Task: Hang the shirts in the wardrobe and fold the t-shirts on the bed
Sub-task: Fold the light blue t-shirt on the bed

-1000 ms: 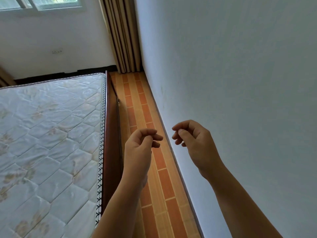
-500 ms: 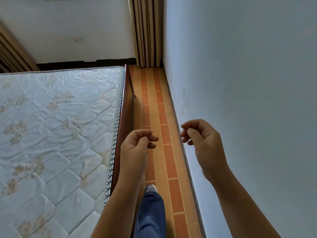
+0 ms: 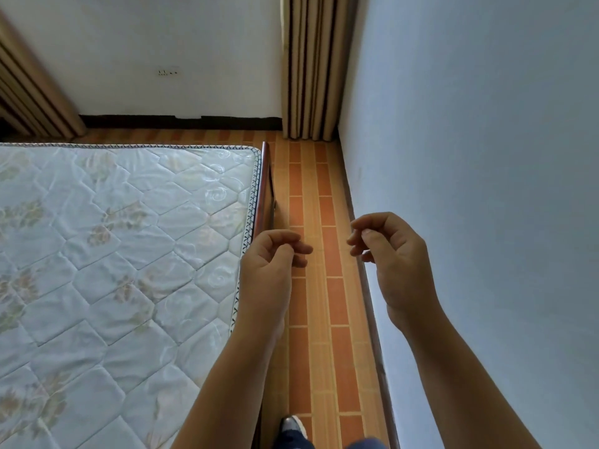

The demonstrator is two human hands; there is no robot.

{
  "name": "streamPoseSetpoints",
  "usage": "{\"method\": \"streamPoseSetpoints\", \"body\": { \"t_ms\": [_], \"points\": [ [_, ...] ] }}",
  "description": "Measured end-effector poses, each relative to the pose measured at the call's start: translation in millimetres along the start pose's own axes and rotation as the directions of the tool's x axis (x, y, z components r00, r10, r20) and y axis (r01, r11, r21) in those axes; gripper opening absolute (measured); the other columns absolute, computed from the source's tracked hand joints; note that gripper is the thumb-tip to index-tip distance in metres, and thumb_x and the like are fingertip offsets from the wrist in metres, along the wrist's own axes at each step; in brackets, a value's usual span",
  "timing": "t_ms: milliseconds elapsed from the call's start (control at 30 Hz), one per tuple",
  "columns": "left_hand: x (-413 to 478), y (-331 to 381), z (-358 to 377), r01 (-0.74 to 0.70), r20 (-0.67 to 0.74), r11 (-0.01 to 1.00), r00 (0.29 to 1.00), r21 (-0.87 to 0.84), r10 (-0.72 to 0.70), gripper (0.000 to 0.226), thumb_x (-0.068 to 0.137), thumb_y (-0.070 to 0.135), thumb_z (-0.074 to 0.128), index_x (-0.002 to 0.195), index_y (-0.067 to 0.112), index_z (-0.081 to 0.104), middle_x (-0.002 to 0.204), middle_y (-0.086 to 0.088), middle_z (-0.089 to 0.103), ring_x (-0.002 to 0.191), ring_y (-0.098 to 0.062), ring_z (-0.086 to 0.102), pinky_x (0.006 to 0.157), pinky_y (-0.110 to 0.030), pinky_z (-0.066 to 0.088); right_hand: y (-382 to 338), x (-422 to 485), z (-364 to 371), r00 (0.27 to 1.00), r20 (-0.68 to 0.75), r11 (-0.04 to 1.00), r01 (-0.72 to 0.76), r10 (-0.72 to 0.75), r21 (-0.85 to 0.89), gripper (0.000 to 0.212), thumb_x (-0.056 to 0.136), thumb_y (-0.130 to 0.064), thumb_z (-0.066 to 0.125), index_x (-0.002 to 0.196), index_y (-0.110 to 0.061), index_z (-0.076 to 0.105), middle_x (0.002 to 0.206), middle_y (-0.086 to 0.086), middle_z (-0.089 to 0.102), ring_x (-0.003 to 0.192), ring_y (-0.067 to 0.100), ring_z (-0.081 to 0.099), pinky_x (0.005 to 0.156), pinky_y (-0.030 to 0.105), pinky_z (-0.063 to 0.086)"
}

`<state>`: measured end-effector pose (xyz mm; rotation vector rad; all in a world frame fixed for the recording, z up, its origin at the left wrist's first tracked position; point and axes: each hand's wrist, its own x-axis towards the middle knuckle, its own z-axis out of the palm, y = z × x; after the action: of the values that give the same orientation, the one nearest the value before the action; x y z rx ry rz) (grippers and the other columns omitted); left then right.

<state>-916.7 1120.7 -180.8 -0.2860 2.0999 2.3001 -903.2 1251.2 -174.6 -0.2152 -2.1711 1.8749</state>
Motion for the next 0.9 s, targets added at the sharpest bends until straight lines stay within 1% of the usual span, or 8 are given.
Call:
{"method": "streamPoseSetpoints", "body": {
  "t_ms": [100,233,467,533,633,700,800,900],
  "points": [
    [48,0,12,0.033,0.024,0.999,0.999,0.015,-0.033,0.029,0.093,-0.007,0.04,0.084,0.01,0.061,0.075,-0.004,0.066,0.058,0.0,0.058,0.052,-0.008,0.043,11,53,11,1.0,-0.005,1.0,-0.024,0.024,0.007,0.029,0.095,-0.001,0.043,0.082,-0.022,0.058,0.076,-0.002,0.062,0.067,0.003,0.062,0.064,0.011,0.05],
    [128,2,36,0.018,-0.028,1.0,0.999,0.005,-0.017,0.028,0.093,-0.007,0.04,0.085,0.008,0.062,0.075,-0.005,0.066,0.058,0.001,0.059,0.051,-0.008,0.042,26,135,16,1.0,0.013,1.0,-0.022,0.022,0.013,0.03,0.095,0.0,0.042,0.082,-0.021,0.059,0.075,-0.002,0.062,0.067,0.002,0.062,0.064,0.011,0.05],
    [284,12,130,0.001,0.023,0.997,1.0,0.074,-0.003,0.025,0.093,-0.005,0.041,0.089,0.006,0.062,0.074,-0.002,0.067,0.059,-0.001,0.059,0.055,-0.008,0.044,46,326,7,0.999,0.032,0.998,0.04,-0.042,0.048,0.029,0.095,0.001,0.042,0.083,-0.018,0.059,0.075,0.001,0.062,0.065,0.002,0.06,0.062,0.011,0.049],
    [333,29,158,-0.024,0.023,0.997,0.999,0.07,0.023,0.024,0.093,-0.005,0.041,0.091,0.004,0.063,0.074,-0.003,0.068,0.06,-0.002,0.059,0.055,-0.008,0.044,43,382,4,0.996,0.065,0.996,0.059,-0.063,0.06,0.028,0.095,0.001,0.042,0.083,-0.017,0.059,0.075,0.002,0.061,0.065,0.003,0.06,0.062,0.011,0.048],
    [402,58,194,-0.111,0.018,0.991,0.994,0.075,0.11,0.024,0.092,-0.007,0.041,0.091,0.003,0.062,0.077,-0.007,0.067,0.061,-0.001,0.059,0.055,-0.008,0.043,43,459,3,0.992,0.086,0.995,0.087,-0.091,0.051,0.026,0.095,0.001,0.042,0.084,-0.016,0.059,0.075,0.003,0.061,0.066,0.004,0.059,0.062,0.011,0.048],
    [438,69,211,-0.14,0.028,0.988,0.99,0.071,0.138,0.024,0.092,-0.008,0.041,0.089,0.004,0.061,0.078,-0.009,0.067,0.061,0.0,0.059,0.055,-0.008,0.042,45,501,7,0.992,0.099,0.996,0.074,-0.08,0.058,0.026,0.095,0.001,0.042,0.083,-0.016,0.059,0.075,0.003,0.062,0.066,0.004,0.059,0.062,0.012,0.048],
    [486,69,224,-0.103,0.01,0.992,0.995,0.071,0.103,0.024,0.091,-0.009,0.041,0.088,0.004,0.062,0.079,-0.012,0.067,0.06,0.0,0.059,0.054,-0.008,0.042,55,555,18,0.985,0.161,0.997,0.049,-0.058,0.058,0.025,0.094,0.001,0.043,0.084,-0.016,0.06,0.074,0.002,0.062,0.066,0.003,0.059,0.062,0.013,0.048],
    [545,61,228,-0.014,-0.075,1.0,0.997,0.024,0.015,0.024,0.09,-0.01,0.04,0.09,0.001,0.062,0.077,-0.01,0.067,0.057,0.001,0.058,0.051,-0.007,0.041,66,613,30,0.979,0.202,0.999,0.027,-0.036,0.047,0.024,0.094,0.0,0.044,0.085,-0.015,0.061,0.074,0.002,0.062,0.066,0.003,0.059,0.063,0.014,0.049]
  ]
}}
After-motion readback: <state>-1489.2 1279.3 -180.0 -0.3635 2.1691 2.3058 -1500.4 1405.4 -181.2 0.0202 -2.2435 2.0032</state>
